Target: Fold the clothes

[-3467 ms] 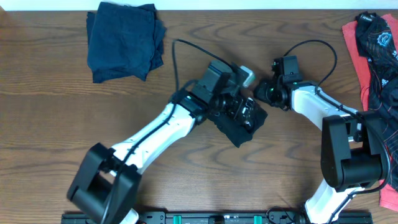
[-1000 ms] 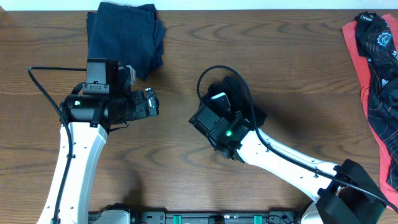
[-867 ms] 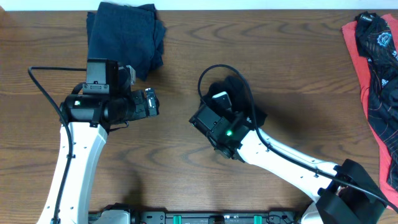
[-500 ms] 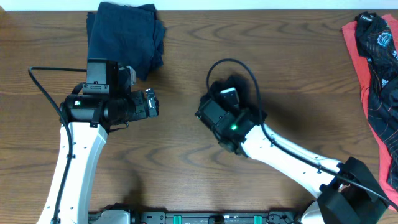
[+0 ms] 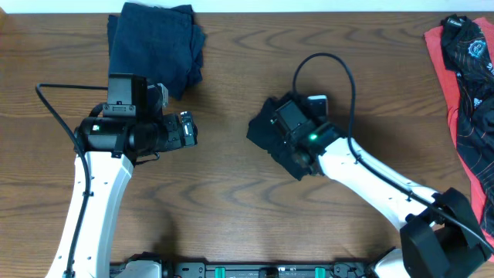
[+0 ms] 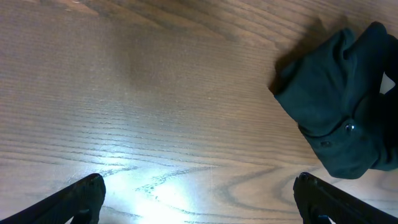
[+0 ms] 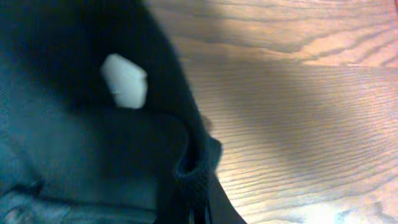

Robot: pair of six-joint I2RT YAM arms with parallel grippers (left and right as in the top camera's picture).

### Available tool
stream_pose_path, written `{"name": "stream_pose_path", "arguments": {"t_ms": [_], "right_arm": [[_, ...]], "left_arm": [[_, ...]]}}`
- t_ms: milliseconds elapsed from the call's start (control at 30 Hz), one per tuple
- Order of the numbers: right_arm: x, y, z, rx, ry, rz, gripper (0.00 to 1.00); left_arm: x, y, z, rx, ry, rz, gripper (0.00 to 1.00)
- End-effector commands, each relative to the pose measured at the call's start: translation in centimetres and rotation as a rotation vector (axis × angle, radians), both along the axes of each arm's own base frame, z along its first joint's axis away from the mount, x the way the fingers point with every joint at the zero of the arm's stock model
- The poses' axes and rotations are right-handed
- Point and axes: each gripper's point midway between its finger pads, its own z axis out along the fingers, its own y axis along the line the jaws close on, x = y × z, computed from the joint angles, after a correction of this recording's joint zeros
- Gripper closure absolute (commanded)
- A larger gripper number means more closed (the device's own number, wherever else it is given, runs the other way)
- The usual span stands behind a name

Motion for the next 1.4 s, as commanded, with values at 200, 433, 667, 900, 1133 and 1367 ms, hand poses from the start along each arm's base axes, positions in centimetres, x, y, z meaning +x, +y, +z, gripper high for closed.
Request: {"name": "stream_pose_path", "arguments": {"t_ms": [200,433,667,900,1133,1367], "right_arm": [[0.8,-3.8,-0.2,-0.017,0.005,-0.124,0.83],[1.0,-4.4,0.8,0.001,-0.016,-0.158,0.34],[1.9,-2.6,6.4,0.138,-0.099,-0.118,0.35],[-0.3,3.5,5.2,0.418,0.096,0.113,0.86],[-1.9,3.2,0.6,0.423,0.255,0.074,0.99],[-1.7,1.4,-3.2,0.588,0.434,-0.019,0.99]], "left_arm": [[0.1,0.3,0.0,0.008,0.005,0.013,0.02],[0.0,0.3,-0.1,0.008,0.008,0.013,0.02],[0.1,0.3,-0.1,0.008,0.007,0.013,0.02],[0.1,0.3,-0.1,0.008,0.007,0.013,0.02],[0.0,0.3,-0.1,0.008,0.007,0.013,0.02],[0.0,0.3,-0.1,0.008,0.009,0.013,0.02]]}}
